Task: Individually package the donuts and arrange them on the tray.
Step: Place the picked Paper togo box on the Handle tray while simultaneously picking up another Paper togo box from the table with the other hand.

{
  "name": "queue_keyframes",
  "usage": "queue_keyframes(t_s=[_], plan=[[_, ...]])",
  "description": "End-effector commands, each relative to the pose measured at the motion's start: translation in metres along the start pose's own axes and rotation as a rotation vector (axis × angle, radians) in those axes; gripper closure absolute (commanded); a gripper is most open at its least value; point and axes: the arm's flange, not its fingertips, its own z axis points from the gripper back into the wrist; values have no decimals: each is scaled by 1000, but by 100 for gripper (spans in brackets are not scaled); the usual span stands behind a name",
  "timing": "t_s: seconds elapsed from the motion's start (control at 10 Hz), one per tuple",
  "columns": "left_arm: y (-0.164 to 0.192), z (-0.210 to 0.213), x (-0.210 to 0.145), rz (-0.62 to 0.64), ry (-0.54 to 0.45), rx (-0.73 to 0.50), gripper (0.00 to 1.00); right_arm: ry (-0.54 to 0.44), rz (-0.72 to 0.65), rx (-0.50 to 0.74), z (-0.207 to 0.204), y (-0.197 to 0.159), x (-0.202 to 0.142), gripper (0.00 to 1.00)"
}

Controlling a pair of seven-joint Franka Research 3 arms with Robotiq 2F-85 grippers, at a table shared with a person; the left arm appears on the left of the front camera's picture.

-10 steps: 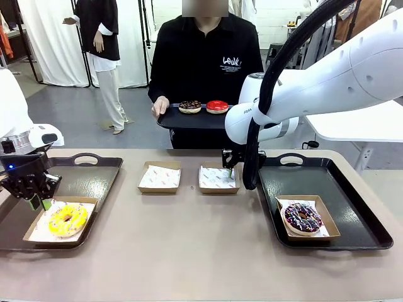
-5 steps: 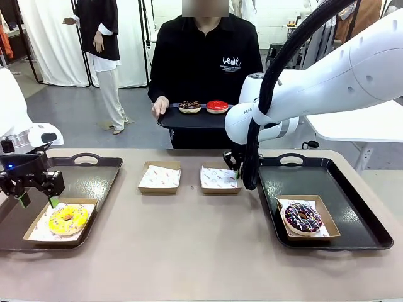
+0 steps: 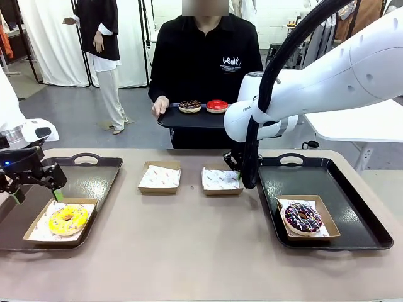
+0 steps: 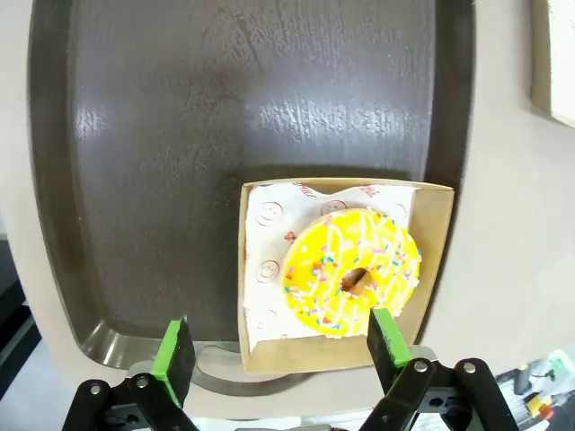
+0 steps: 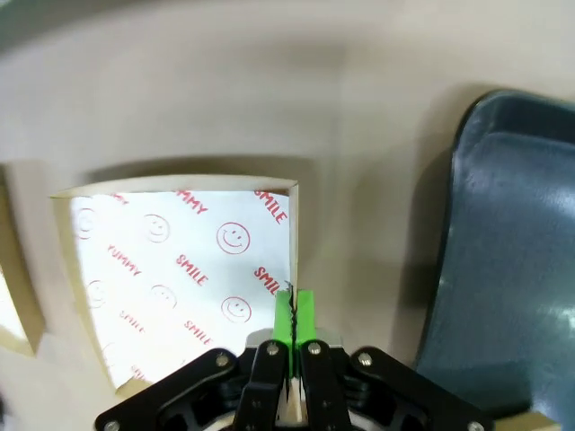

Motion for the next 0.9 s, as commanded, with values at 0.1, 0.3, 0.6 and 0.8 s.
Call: queue_keyframes(t_s=[0.1, 0.3, 0.6, 0.8], plan=[[34, 40, -15, -14, 20, -401, 0, 37, -1, -20, 61, 9, -9, 100], [80, 70, -30, -23, -60, -681, 0, -2, -24, -12, 112, 2, -12, 100], [160, 96, -37, -3, -115, -1015, 0, -6, -46, 19, 165, 2, 3, 100], [210, 89, -39, -27, -165, -1143, 0, 27, -49, 28, 180, 7, 18, 100]])
